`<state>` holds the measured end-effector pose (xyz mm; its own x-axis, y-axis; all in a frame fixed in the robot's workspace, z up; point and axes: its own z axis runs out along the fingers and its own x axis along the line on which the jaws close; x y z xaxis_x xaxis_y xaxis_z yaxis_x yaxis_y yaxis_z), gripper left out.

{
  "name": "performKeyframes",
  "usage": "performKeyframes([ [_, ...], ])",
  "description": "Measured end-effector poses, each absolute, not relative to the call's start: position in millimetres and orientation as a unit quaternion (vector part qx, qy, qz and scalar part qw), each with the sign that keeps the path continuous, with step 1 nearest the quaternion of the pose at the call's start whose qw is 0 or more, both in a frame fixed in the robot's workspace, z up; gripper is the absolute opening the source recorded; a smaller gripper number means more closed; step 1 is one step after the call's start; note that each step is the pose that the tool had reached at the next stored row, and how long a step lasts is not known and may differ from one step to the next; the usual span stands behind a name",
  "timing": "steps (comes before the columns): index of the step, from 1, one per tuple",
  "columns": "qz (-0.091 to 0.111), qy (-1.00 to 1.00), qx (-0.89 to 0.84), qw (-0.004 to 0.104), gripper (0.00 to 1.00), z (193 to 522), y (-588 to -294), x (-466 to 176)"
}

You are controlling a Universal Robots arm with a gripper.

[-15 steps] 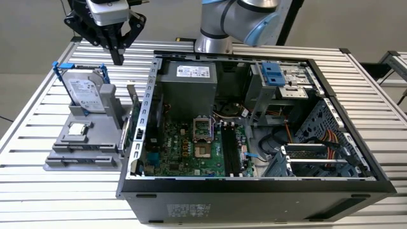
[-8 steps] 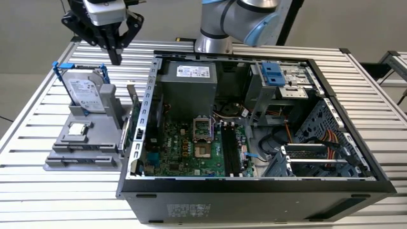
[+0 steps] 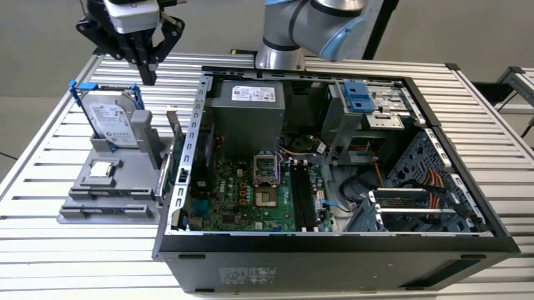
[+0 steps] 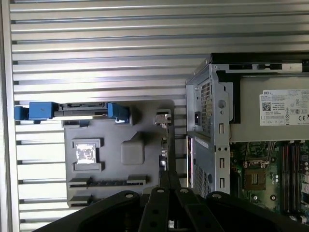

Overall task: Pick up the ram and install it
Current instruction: 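Reach for the ram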

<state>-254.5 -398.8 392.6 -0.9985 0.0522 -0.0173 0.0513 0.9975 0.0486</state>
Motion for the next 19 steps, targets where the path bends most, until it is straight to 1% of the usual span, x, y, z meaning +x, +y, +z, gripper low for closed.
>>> performKeyframes([
  [19,0.024,0.999,0.026,0.009,0.0,392.6,-398.8,-267.8],
])
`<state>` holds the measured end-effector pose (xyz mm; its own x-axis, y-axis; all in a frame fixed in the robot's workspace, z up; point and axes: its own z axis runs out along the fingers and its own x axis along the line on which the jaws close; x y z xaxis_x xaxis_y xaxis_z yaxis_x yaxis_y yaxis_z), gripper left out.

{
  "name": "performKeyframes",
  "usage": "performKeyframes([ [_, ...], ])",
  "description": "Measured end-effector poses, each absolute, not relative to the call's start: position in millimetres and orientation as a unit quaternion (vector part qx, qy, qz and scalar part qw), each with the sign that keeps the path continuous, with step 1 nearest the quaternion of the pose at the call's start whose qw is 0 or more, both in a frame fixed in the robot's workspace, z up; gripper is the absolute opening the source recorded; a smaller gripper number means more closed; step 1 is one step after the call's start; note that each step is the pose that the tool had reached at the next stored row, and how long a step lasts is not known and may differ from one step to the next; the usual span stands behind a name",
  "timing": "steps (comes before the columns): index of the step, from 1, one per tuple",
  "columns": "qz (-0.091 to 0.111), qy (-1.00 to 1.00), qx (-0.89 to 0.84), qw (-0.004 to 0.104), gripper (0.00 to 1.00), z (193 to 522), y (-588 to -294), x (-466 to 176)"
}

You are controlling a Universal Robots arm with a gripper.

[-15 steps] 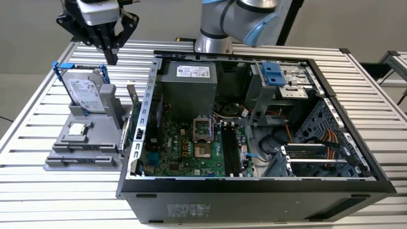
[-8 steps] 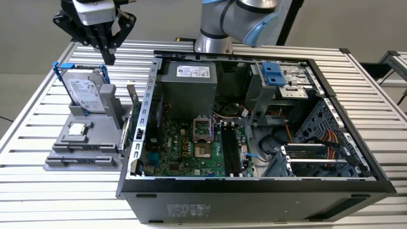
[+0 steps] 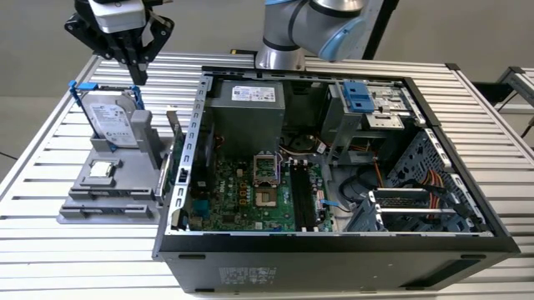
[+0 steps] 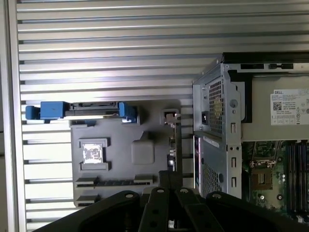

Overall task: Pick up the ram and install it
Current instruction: 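Reach for the ram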

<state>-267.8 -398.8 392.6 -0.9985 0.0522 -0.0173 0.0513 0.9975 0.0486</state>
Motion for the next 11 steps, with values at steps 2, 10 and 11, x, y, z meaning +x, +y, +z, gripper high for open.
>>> performKeyframes([
  [2,0.024,0.999,0.026,0.009,0.0,392.6,-398.8,-269.1],
  [10,0.024,0.999,0.026,0.009,0.0,392.6,-398.8,-274.9],
  [11,0.024,0.999,0.026,0.009,0.0,392.6,-398.8,-275.6],
])
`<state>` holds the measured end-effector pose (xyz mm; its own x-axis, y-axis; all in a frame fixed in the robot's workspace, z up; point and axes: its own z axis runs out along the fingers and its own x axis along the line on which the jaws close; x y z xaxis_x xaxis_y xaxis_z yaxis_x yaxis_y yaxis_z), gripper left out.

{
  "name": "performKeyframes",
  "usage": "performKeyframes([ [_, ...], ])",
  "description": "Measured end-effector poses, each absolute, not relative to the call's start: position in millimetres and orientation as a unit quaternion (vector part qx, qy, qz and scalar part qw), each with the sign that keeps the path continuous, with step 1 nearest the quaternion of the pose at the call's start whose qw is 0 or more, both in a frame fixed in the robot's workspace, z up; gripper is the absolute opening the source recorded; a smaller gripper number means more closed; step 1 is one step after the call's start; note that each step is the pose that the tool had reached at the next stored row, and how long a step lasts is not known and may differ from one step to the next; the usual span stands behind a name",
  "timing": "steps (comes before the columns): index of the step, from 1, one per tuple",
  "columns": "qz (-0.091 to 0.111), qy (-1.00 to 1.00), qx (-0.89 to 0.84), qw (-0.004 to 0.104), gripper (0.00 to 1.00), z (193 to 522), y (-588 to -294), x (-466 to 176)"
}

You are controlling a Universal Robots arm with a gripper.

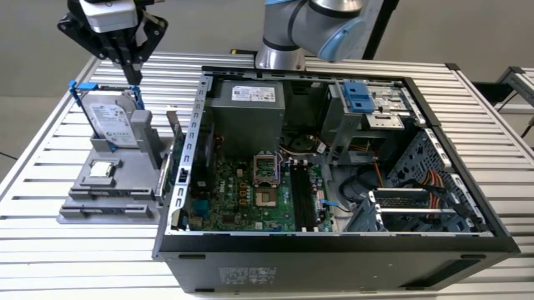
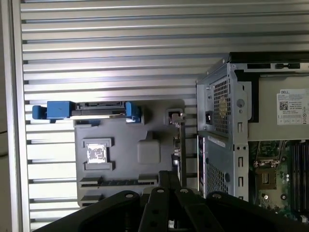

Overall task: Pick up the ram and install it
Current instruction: 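Reach for the ram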

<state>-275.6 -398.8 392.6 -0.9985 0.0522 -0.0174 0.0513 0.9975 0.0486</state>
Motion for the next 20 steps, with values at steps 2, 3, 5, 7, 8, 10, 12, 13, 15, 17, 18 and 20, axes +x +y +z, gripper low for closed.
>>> performKeyframes([
  [2,0.024,0.999,0.026,0.009,0.0,392.6,-398.8,-277.1],
  [3,0.024,0.999,0.026,0.009,0.0,392.6,-398.8,-277.8],
  [5,0.024,0.999,0.026,0.009,0.0,392.6,-398.8,-279.2],
  [7,0.024,0.999,0.026,0.009,0.0,392.6,-398.8,-280.6],
  [8,0.024,0.999,0.026,0.009,0.0,392.6,-398.8,-281.3],
  [10,0.024,0.999,0.026,0.009,0.0,392.6,-398.8,-282.6],
  [12,0.024,0.999,0.026,0.009,0.0,392.6,-398.8,-284.0],
  [13,0.024,0.999,0.026,0.009,0.0,392.6,-398.8,-284.7],
  [15,0.024,0.999,0.026,0.009,0.0,392.6,-398.8,-286.1],
  [17,0.024,0.999,0.026,0.009,0.0,392.6,-398.8,-287.6],
  [18,0.024,0.999,0.026,0.009,0.0,392.6,-398.8,-288.3],
  [20,0.024,0.999,0.026,0.009,0.0,392.6,-398.8,-289.7],
])
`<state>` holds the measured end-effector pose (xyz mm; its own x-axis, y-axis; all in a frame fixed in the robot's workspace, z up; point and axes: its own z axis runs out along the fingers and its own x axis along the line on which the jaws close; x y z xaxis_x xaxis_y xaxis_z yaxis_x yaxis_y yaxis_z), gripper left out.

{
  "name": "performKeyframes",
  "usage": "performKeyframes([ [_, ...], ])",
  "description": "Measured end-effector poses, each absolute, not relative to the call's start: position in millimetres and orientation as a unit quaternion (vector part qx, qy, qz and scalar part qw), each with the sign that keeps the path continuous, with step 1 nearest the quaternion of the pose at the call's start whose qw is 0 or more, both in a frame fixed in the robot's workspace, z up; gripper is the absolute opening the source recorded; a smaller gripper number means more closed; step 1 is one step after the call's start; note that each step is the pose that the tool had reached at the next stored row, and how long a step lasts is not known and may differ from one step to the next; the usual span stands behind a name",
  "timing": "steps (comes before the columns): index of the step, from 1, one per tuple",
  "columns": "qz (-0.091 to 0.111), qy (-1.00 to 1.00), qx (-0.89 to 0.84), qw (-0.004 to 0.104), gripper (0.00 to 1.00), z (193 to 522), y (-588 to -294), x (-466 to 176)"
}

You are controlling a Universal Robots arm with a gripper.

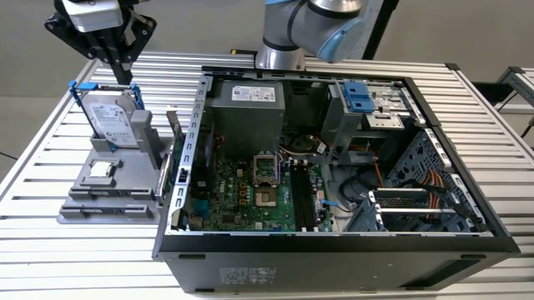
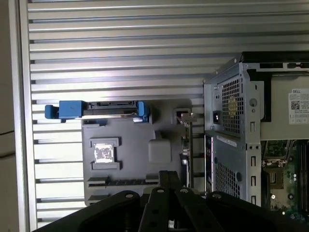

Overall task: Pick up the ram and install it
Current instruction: 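Reach for the ram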

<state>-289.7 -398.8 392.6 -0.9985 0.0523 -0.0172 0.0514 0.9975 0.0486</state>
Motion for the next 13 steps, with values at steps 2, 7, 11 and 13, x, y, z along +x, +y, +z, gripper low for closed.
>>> performKeyframes([
  [2,0.024,0.999,0.026,0.009,0.0,392.6,-398.8,-291.1],
  [7,0.024,0.999,0.026,0.009,0.0,392.6,-398.8,-294.5],
  [11,0.024,0.999,0.026,0.009,0.0,392.6,-398.8,-297.2],
  [13,0.024,0.999,0.026,0.009,0.0,392.6,-398.8,-298.6],
])
